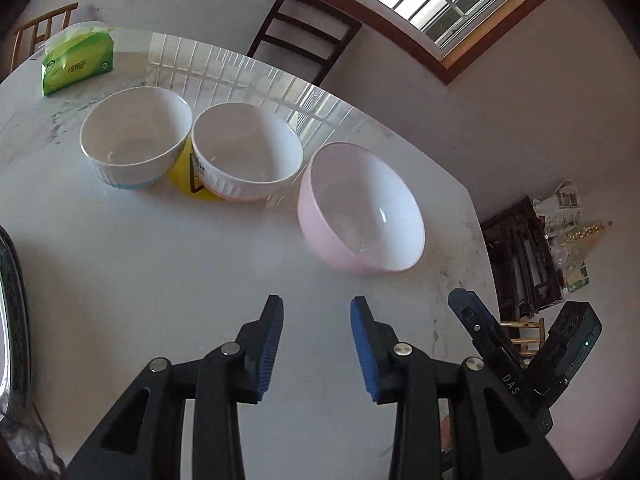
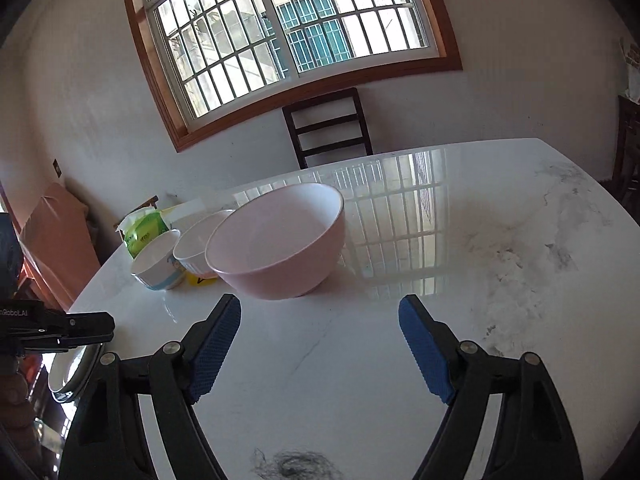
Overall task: Organize plates and bowls
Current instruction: 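Move both grippers to the rim of the large pink bowl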
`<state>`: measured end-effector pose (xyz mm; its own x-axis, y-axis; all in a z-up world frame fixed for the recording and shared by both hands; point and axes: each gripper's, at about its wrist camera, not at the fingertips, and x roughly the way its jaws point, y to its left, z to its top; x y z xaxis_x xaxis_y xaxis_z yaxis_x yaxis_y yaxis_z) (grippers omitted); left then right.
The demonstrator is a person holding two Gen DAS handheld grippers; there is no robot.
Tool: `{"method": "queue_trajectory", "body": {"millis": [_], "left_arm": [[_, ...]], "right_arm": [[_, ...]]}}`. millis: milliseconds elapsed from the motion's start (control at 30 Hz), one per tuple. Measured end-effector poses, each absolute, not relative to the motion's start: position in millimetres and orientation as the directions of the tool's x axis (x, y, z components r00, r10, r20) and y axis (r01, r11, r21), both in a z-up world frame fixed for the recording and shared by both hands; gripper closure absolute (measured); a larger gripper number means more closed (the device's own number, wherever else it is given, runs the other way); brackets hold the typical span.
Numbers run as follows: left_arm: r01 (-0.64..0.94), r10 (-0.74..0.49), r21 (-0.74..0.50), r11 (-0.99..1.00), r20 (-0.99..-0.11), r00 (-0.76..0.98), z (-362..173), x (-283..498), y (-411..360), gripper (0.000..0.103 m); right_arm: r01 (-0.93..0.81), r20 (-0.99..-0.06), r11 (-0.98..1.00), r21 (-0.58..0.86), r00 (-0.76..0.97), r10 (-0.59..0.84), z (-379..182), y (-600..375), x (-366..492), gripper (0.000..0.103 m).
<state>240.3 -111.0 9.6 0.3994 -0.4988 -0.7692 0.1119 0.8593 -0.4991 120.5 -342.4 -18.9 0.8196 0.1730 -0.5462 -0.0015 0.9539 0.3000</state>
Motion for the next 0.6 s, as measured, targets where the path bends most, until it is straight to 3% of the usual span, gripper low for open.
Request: {"method": "queue_trajectory", "body": {"millis": [200,500,600], "left_arm": [[0.052,-0.515,-0.533,0.844,-0.780,0.355,-2,291,-137,0.067],[0.000,-0.473,-0.498,0.867,-0.824,0.312,-31,324,-150,0.067],[0.001,-0.429,-0.449,0.894,-0.854,0.293,-37,330,-158,0.067]], "right_arm": [[-0.034,-0.661,0.942,0.334,0.704,0.260,-4,-369,199,0.024],[-0.036,-0.776,0.965,0.261,0.586,0.232,-17,-375,280,0.027],[-0.036,-0.810,0.968,0.249,0.541,0.228,-28,-374,298,0.035]]}}
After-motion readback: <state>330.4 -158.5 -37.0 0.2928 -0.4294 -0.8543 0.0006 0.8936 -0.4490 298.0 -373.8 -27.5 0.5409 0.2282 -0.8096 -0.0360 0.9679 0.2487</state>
